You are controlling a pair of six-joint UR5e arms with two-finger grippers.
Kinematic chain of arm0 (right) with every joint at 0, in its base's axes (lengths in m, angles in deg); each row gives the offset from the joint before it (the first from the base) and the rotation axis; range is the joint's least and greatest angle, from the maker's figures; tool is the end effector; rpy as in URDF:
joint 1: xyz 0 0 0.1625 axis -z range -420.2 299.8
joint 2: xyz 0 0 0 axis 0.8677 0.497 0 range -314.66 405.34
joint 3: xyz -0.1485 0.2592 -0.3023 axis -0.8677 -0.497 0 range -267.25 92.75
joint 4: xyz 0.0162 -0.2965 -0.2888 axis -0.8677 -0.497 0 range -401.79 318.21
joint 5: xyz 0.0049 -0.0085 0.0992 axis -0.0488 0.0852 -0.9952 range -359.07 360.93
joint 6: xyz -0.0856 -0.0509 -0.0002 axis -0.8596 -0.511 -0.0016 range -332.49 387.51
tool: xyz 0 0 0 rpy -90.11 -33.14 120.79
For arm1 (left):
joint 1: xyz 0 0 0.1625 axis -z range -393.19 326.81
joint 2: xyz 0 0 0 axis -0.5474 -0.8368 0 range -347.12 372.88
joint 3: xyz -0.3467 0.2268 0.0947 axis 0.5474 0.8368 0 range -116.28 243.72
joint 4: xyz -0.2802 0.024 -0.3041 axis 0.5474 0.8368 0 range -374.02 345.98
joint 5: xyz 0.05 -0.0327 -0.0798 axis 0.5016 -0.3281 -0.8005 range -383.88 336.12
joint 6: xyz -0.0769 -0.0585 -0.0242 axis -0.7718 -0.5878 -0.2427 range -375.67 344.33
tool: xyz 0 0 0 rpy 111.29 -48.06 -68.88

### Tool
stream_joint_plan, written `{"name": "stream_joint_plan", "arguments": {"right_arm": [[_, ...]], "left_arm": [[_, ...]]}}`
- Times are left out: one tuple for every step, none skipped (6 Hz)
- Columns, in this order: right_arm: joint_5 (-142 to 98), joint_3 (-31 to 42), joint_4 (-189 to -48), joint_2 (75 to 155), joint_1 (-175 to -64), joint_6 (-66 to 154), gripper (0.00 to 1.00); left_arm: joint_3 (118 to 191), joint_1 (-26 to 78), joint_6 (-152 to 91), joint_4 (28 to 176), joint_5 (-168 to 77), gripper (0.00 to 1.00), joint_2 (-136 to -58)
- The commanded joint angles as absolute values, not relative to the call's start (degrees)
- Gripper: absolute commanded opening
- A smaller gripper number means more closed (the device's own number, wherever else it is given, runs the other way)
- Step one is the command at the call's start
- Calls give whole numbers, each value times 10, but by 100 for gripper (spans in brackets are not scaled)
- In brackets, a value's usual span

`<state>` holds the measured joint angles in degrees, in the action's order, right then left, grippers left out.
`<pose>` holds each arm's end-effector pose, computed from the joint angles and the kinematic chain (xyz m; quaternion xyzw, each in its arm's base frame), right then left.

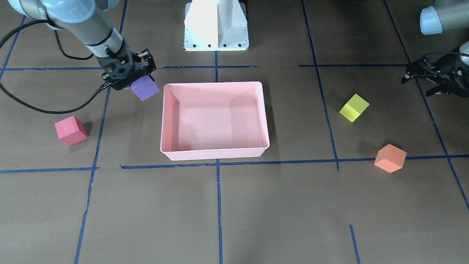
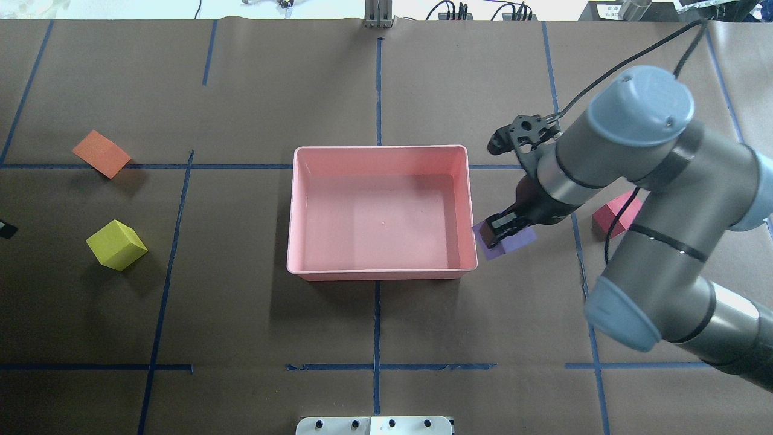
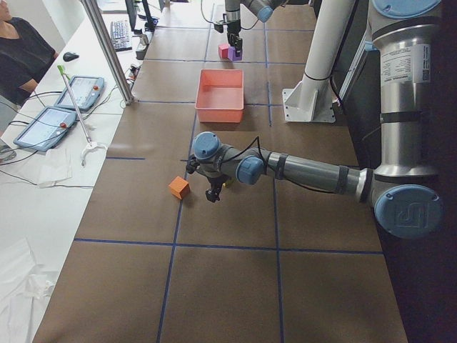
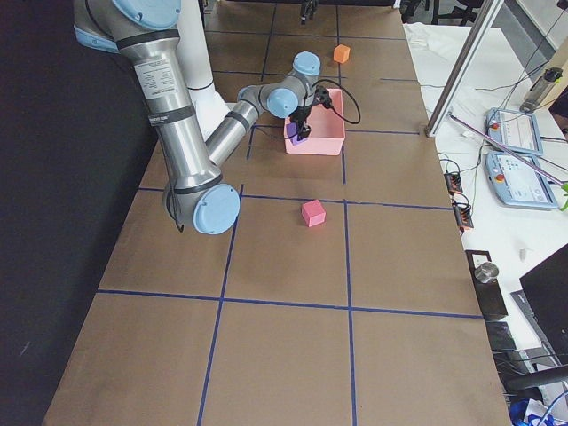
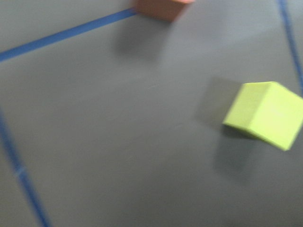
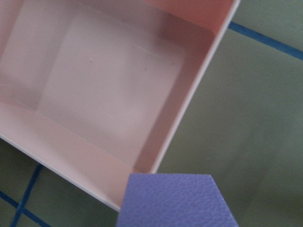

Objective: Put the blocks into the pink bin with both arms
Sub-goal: 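Carry purple cube into bin with right gripper while left reaches yellow cube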

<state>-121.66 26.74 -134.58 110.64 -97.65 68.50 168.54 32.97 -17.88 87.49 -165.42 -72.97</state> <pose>-0.4010 -0.4075 0.2410 0.0680 -0.4496 -0.1978 0.8684 0.1395 -0.4526 0.5336 0.0725 0.4546 0.2480 0.8524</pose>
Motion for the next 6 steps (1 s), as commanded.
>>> {"name": "stream_joint_plan", "arguments": {"right_arm": [[-1163,219,-1342,1035,-923,812,16],[-1140,197,-1342,1017,-912,815,98],[-1126,171,-1325,1005,-910,849,100],[-1127,159,-1299,1004,-910,881,100],[-1127,158,-1287,1006,-907,882,100],[-1127,158,-1286,1007,-907,882,100]], "left_arm": [[1687,249,-223,918,-1650,100,-768],[1686,236,-224,934,-1649,100,-775],[1683,202,-223,939,-1593,100,-793],[1690,162,-220,940,-1518,100,-797],[1690,153,-220,974,-1473,100,-793],[1686,142,-221,984,-1448,100,-791]]}}
